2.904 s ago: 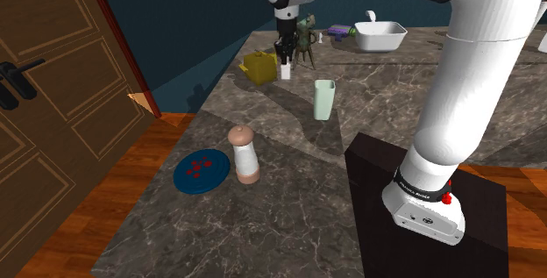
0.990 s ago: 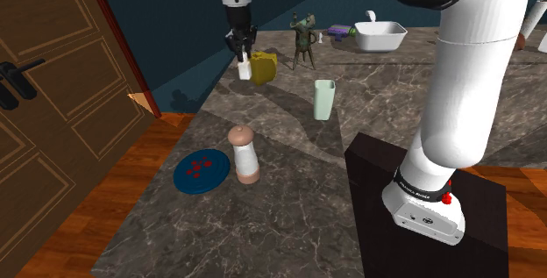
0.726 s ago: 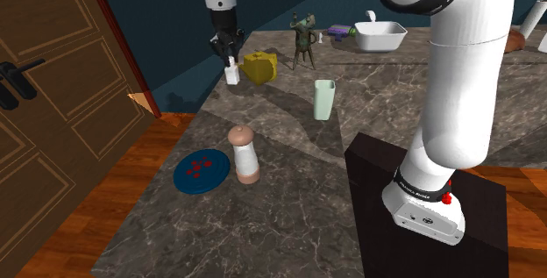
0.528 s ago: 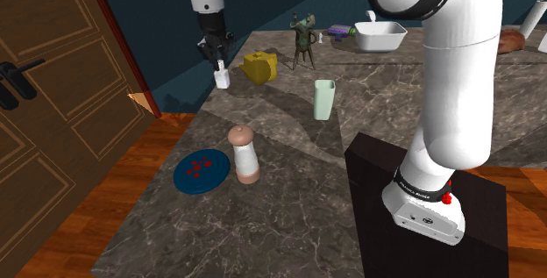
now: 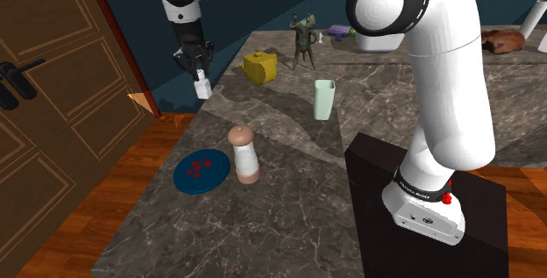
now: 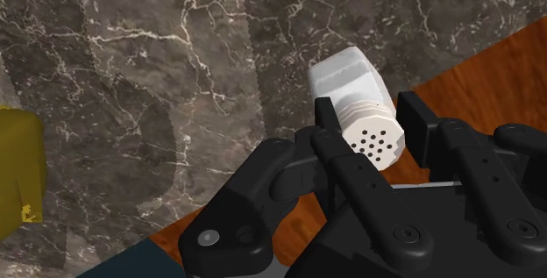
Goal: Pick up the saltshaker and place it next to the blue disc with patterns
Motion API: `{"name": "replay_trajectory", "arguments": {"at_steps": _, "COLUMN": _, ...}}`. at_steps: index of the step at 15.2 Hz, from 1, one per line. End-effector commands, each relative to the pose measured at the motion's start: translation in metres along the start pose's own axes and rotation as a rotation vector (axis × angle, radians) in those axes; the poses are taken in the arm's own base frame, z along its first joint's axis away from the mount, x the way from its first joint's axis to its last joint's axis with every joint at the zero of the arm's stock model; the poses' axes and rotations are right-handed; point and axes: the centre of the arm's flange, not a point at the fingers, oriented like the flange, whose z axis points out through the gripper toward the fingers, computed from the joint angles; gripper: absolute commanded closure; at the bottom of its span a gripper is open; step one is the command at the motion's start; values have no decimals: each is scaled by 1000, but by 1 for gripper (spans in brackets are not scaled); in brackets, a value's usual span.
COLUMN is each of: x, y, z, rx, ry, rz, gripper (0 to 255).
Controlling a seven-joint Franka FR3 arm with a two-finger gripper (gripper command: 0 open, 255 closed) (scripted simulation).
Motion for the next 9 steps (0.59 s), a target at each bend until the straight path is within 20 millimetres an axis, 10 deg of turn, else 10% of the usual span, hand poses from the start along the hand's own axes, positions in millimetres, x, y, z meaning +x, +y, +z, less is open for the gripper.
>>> {"name": "replay_trajectory", "arguments": {"at_steps": 1, "x": 1, "y": -2, "z": 11, "rx": 0, "ry": 0, "rz": 1, "gripper": 255}}
{"name": "replay_trajectory", "arguments": {"at_steps": 9, "x": 1, "y": -2, "z": 53, "rx": 0, "ry": 0, "rz": 1, "gripper": 255}}
